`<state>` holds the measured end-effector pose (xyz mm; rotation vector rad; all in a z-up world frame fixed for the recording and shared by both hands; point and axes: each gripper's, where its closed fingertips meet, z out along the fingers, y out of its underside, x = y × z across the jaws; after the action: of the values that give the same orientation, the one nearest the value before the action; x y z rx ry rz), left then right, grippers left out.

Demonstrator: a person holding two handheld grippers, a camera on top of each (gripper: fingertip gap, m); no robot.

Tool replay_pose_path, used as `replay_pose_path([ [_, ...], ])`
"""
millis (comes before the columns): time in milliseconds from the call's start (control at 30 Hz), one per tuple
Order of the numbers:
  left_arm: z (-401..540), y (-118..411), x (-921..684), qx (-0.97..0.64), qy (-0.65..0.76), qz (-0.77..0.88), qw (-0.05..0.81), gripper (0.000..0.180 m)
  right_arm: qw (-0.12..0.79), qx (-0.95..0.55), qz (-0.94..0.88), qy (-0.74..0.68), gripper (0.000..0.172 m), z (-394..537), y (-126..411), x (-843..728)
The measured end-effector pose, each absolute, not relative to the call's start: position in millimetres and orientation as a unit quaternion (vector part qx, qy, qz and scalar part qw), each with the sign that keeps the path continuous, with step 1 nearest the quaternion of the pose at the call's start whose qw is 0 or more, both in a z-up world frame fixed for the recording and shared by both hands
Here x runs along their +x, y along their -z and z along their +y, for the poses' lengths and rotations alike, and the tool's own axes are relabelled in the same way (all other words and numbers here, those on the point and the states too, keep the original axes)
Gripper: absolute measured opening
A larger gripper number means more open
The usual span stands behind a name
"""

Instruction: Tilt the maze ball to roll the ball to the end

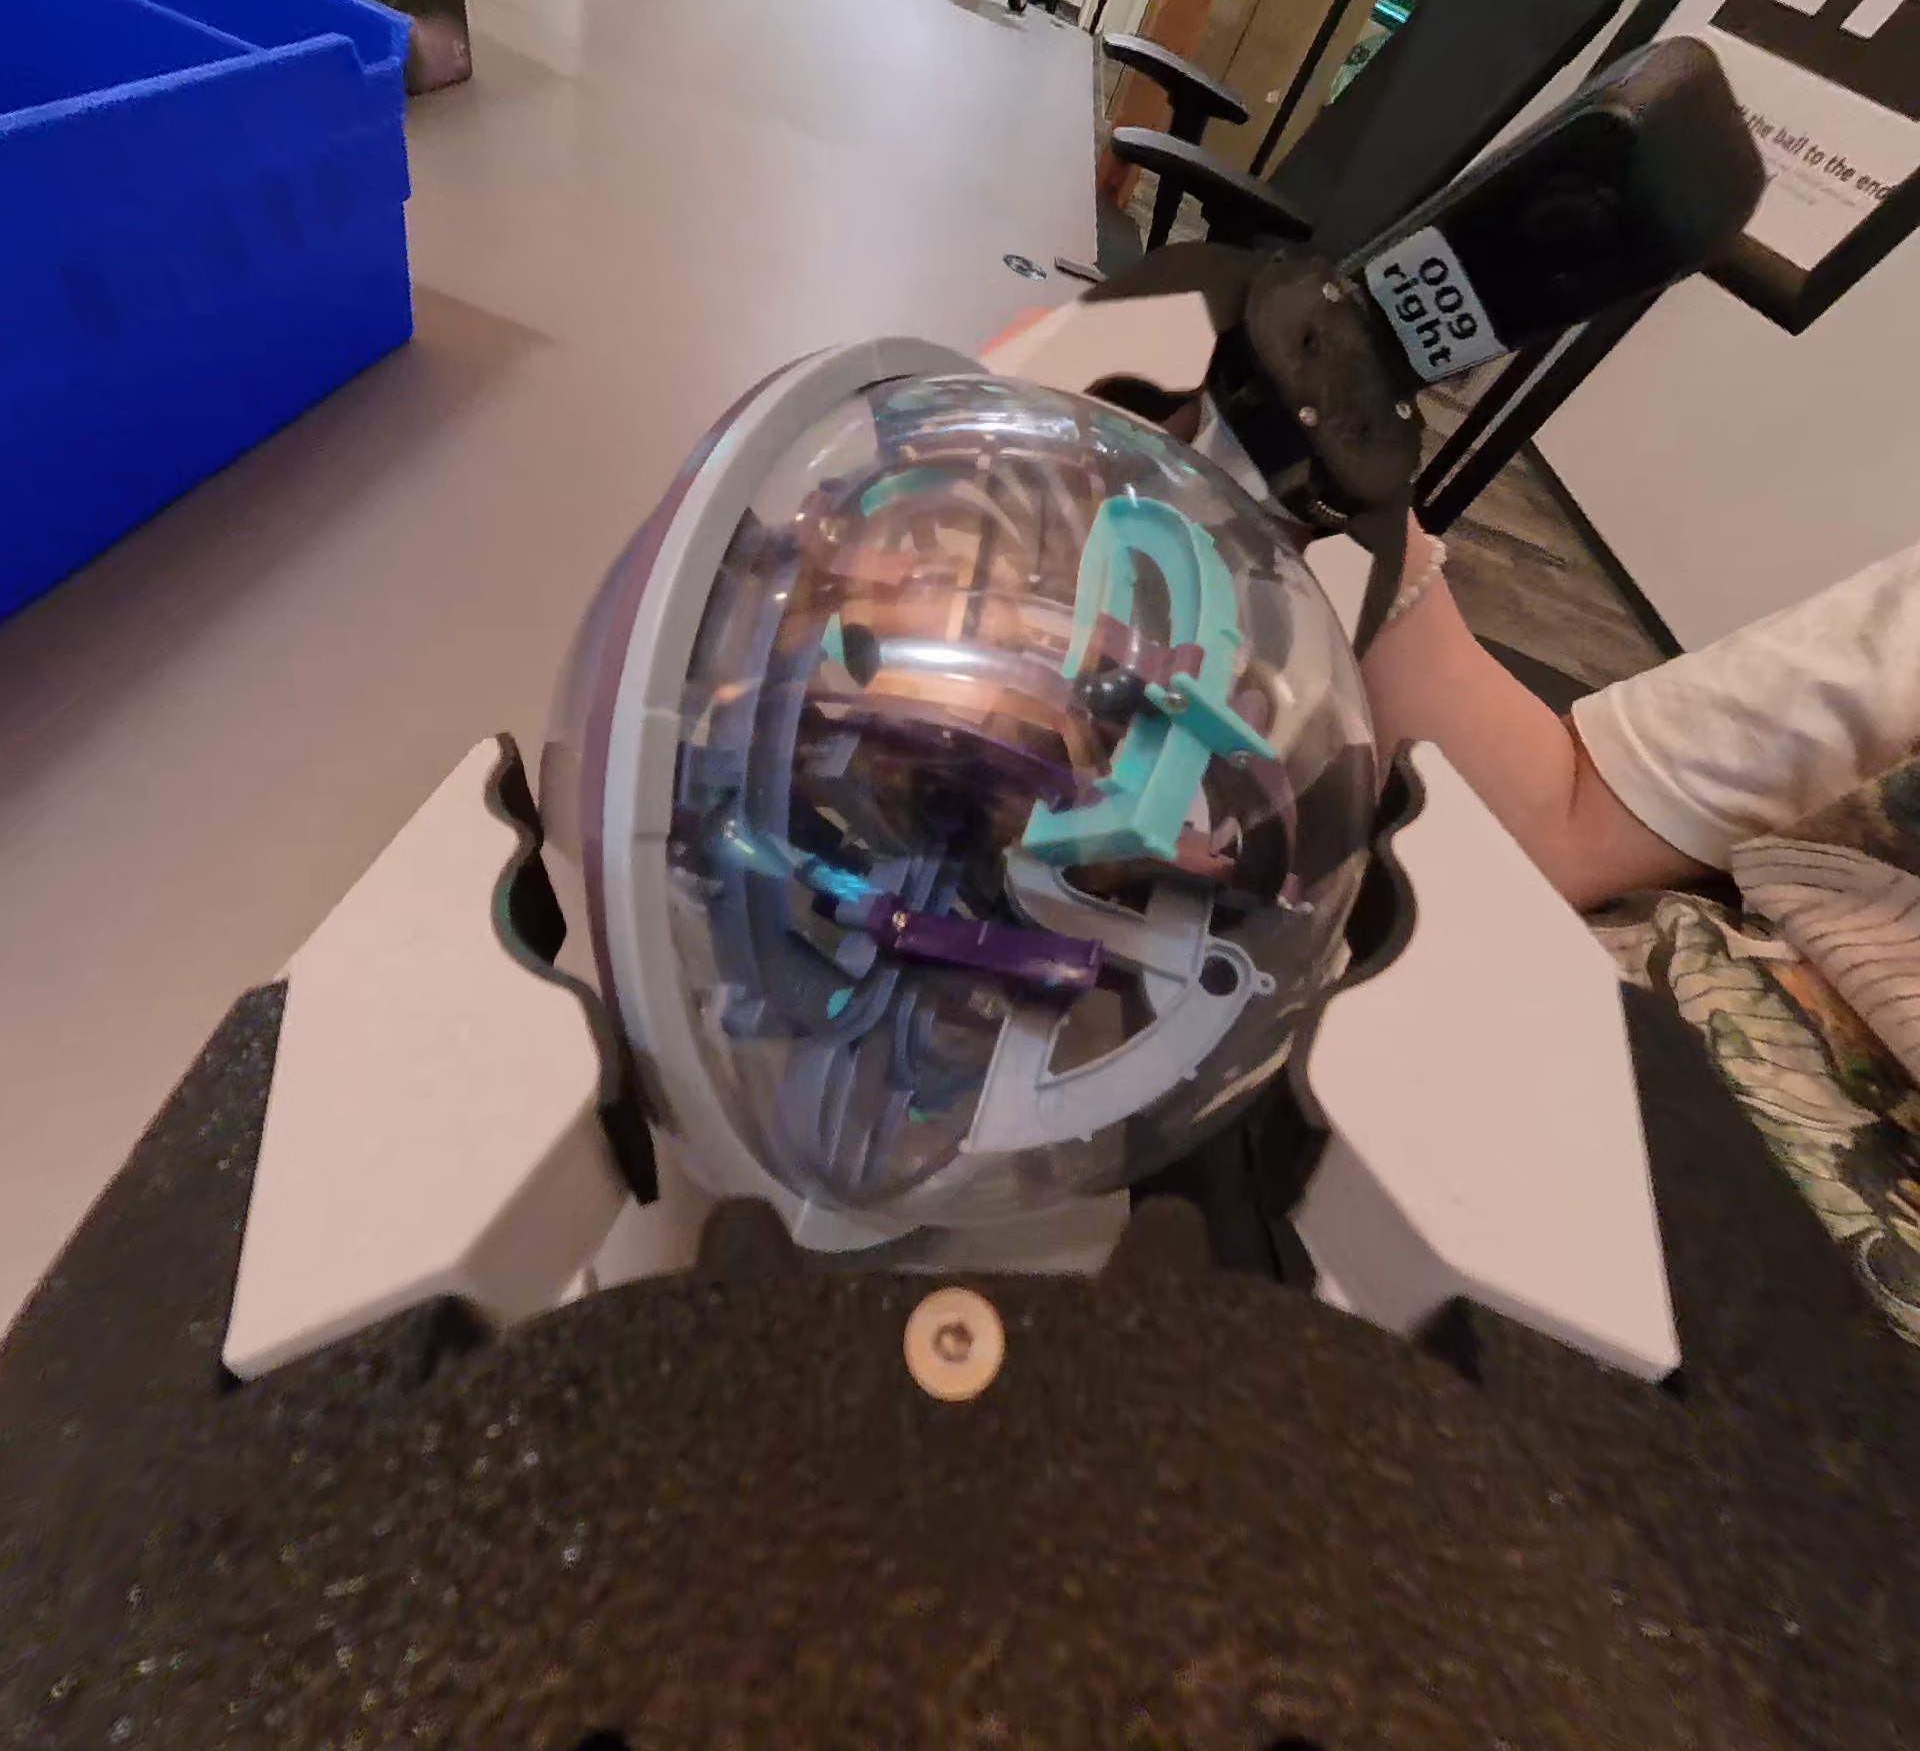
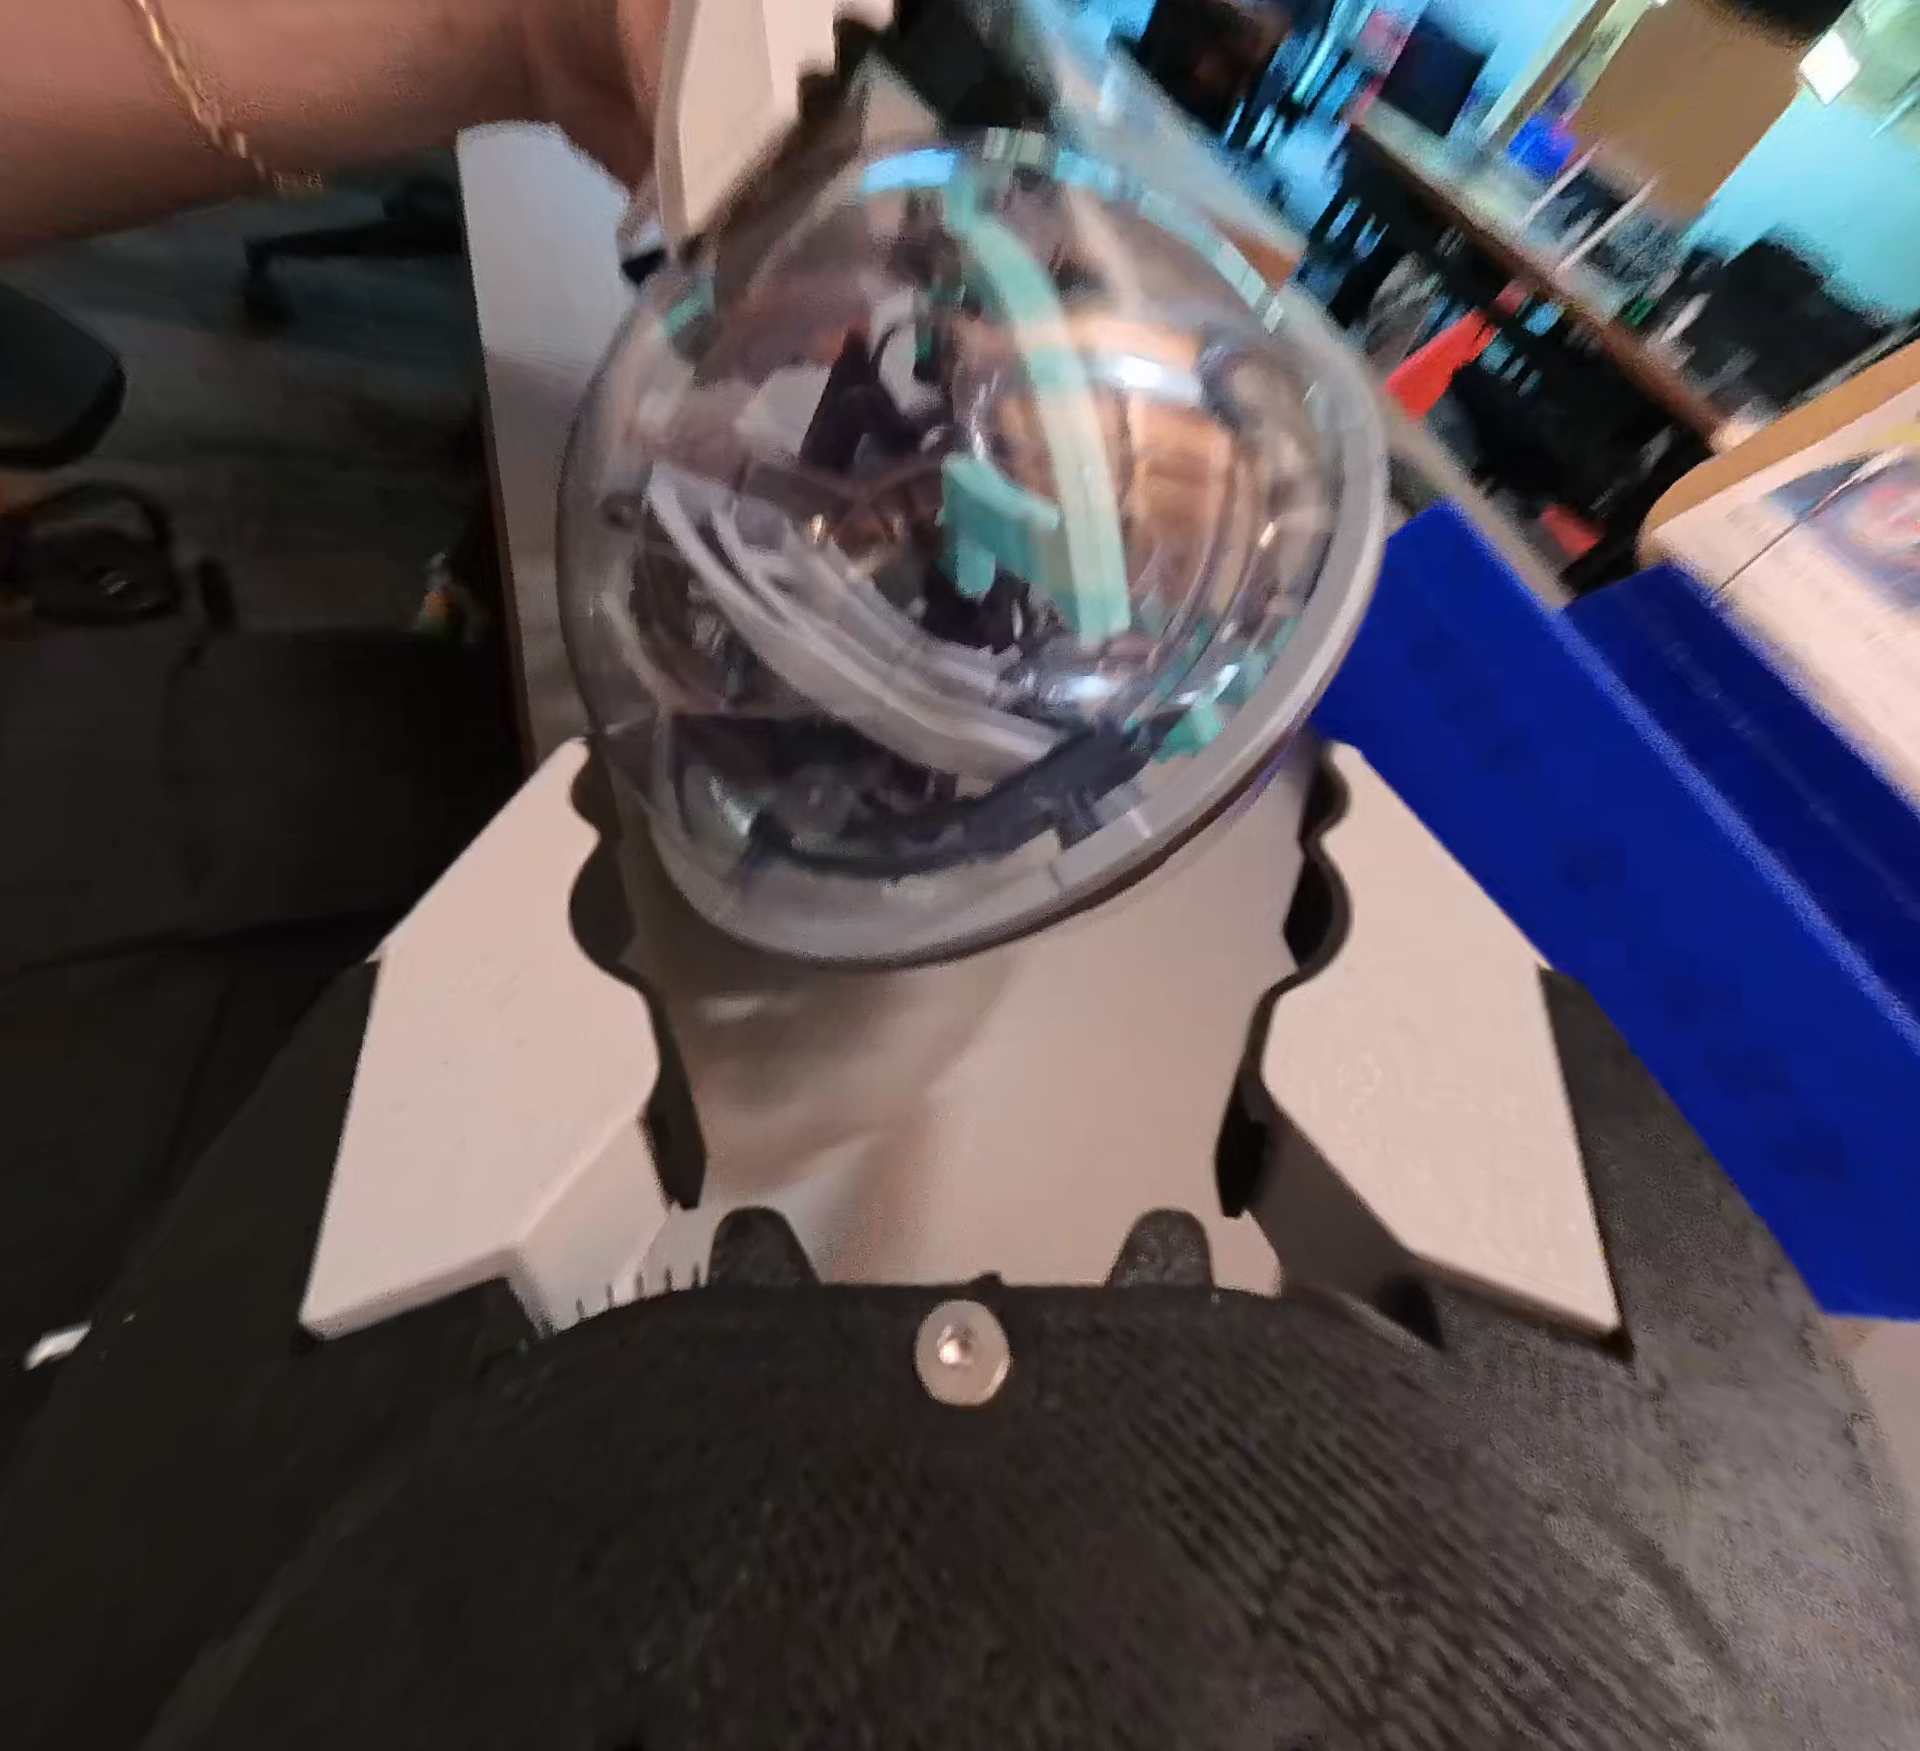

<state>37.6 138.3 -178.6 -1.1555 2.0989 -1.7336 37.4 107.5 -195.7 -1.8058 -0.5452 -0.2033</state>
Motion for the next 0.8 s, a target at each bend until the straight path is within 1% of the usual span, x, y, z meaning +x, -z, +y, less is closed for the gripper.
replay_pose_path([
  [33, 139.3, 179.0, 38.5, -0.391, 0.584, 0.705, 0.093, 0.151, 0.606, -0.756, -0.229, 0.094, 0.135, 110.5, 185.9, 37.5],
  [133, 138.5, 180.0, 38.0, -0.383, 0.584, 0.709, 0.096, 0.151, 0.635, -0.735, -0.219, 0.090, 0.151, 120.0, 176.0, 36.3],
  [167, 137.3, 180.2, 36.8, -0.377, 0.584, 0.713, 0.097, 0.150, 0.630, -0.739, -0.225, 0.083, 0.151, 122.9, 181.2, 33.1],
  [200, 136.1, 180.5, 35.7, -0.371, 0.582, 0.717, 0.098, 0.150, 0.618, -0.746, -0.236, 0.080, 0.149, 125.5, 189.0, 29.1],
  [300, 138.1, 181.1, 35.7, -0.380, 0.581, 0.714, 0.094, 0.150, 0.585, -0.764, -0.246, 0.113, 0.149, 135.2, 202.1, 30.3],
  [367, 143.7, 179.4, 36.5, -0.392, 0.587, 0.702, 0.093, 0.149, 0.576, -0.778, -0.231, 0.094, 0.149, 135.0, 203.5, 29.9],
  [467, 157.8, 170.3, 41.6, -0.422, 0.604, 0.669, 0.098, 0.136, 0.548, -0.798, -0.220, 0.122, 0.143, 130.4, 211.7, 43.6],
  [500, 163.1, 168.6, 44.4, -0.435, 0.608, 0.656, 0.103, 0.135, 0.539, -0.803, -0.220, 0.129, 0.140, 128.5, 214.6, 47.0],
  [667, 164.2, 169.2, 44.9, -0.442, 0.610, 0.651, 0.097, 0.136, 0.542, -0.804, -0.214, 0.118, 0.136, 126.8, 213.5, 46.1],
  [800, 162.3, 166.9, 43.2, -0.433, 0.611, 0.655, 0.099, 0.136, 0.546, -0.803, -0.219, 0.095, 0.129, 119.4, 212.3, 43.1],
])
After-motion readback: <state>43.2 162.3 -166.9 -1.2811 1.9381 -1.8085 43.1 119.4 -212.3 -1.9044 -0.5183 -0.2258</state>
